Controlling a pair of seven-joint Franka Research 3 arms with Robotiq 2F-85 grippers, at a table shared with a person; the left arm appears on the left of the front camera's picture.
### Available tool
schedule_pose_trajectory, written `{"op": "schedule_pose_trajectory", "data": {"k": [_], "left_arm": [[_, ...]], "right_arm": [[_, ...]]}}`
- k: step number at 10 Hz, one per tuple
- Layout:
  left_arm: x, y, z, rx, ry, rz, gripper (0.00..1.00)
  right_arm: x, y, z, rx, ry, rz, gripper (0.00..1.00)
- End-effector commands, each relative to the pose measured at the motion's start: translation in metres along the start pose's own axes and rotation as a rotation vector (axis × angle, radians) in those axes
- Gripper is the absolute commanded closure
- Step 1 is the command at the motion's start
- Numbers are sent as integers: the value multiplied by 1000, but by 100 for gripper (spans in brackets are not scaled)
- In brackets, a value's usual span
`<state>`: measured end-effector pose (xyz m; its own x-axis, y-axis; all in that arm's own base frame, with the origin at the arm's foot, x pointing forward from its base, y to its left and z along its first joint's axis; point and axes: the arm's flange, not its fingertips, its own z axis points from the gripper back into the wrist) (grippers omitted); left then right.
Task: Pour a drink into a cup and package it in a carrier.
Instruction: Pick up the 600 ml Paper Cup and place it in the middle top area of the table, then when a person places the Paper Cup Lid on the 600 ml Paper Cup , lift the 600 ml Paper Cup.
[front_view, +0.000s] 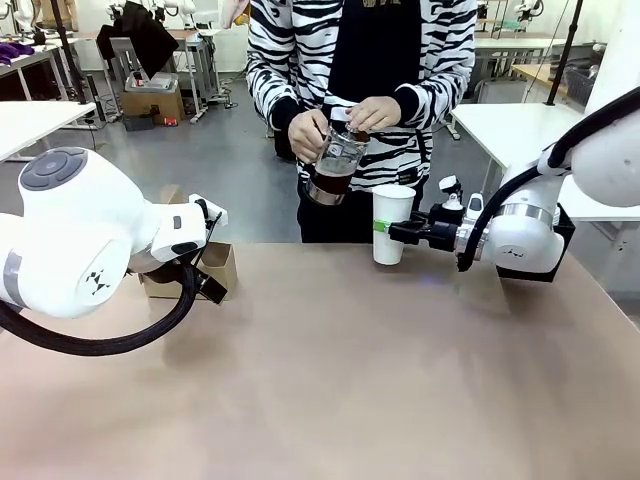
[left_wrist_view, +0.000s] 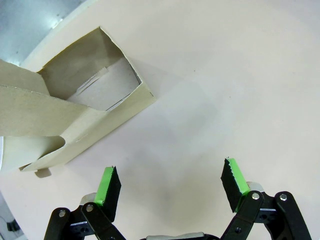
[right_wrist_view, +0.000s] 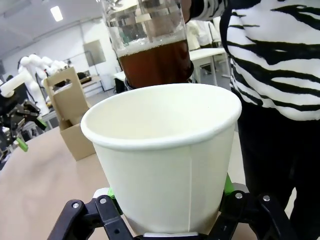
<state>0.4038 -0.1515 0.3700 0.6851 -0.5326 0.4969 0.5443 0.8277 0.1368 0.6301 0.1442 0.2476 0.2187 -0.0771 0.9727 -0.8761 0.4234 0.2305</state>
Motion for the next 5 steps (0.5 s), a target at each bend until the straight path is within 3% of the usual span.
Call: {"op": "schedule_pose_trajectory", "data": {"k": [1, 5], "left_arm": [[0, 0, 1, -2, -2, 0, 0], [0, 0, 1, -2, -2, 0, 0]], "right_arm": [[5, 2, 0, 2, -4, -11, 19], [5, 2, 0, 2, -4, -11, 19]]}}
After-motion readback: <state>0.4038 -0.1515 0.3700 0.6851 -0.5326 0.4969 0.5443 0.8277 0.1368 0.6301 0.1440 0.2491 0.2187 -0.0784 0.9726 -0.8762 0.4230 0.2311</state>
